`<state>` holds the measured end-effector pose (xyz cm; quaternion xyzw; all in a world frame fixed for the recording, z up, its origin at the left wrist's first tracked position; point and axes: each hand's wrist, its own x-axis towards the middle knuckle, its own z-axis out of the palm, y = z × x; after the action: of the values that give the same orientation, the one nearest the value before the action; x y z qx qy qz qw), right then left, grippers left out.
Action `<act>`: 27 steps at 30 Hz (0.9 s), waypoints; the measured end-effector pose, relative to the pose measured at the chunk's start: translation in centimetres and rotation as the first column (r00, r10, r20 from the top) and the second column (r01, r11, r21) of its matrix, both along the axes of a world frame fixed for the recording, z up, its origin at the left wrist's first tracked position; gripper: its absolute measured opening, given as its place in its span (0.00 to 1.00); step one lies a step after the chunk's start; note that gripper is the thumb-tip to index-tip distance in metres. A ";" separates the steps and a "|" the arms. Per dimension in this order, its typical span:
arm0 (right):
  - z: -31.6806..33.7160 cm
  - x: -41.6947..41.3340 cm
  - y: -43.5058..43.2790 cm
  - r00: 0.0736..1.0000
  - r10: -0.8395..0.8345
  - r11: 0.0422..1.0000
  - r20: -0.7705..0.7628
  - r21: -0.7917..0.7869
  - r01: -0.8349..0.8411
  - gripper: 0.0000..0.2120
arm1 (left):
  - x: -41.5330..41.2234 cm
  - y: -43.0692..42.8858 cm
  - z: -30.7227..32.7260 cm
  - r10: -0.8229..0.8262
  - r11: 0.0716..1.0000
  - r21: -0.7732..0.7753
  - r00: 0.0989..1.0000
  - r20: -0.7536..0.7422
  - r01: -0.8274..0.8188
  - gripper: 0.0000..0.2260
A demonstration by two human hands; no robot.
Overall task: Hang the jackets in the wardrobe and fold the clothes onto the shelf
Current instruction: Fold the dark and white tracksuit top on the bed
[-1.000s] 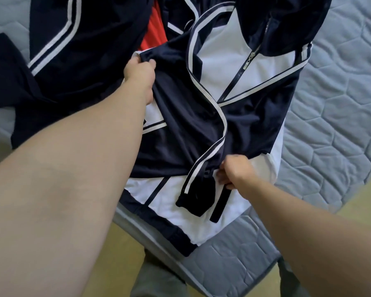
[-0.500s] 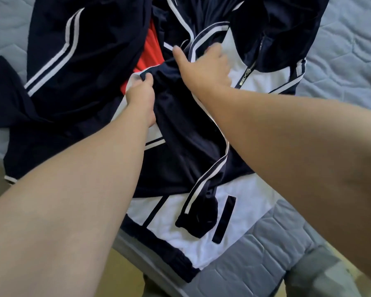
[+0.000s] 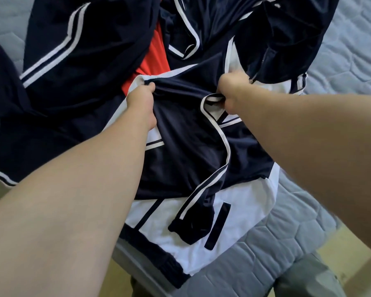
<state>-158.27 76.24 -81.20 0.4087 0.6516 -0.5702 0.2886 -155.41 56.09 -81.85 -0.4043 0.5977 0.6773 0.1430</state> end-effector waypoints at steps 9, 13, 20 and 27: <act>0.5 -3.4 -0.5 0.995 -0.075 0.996 -0.069 -0.052 0.072 0.10 | 1.2 0.1 1.0 -0.102 0.995 -0.009 0.993 -0.061 0.102 0.10; 0.4 -3.5 0.5 0.962 -0.225 0.966 -0.156 -0.165 0.200 0.17 | 2.1 0.4 0.8 -0.131 0.970 -0.212 0.991 -0.029 0.122 0.11; 2.3 1.4 1.1 0.935 -0.254 0.967 -0.246 -0.056 0.248 0.25 | 10.7 2.7 2.2 -0.403 0.491 -0.843 0.915 0.001 0.217 0.26; 1.9 14.4 -1.0 0.921 0.387 0.815 -0.037 0.480 -0.323 0.26 | 24.5 4.9 3.7 -0.608 0.328 -0.695 0.706 0.363 0.640 0.20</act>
<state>-143.84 75.27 -79.33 0.2979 0.8515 -0.3590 0.2395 -130.88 61.02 -78.13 -0.1753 0.9338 0.2296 0.2110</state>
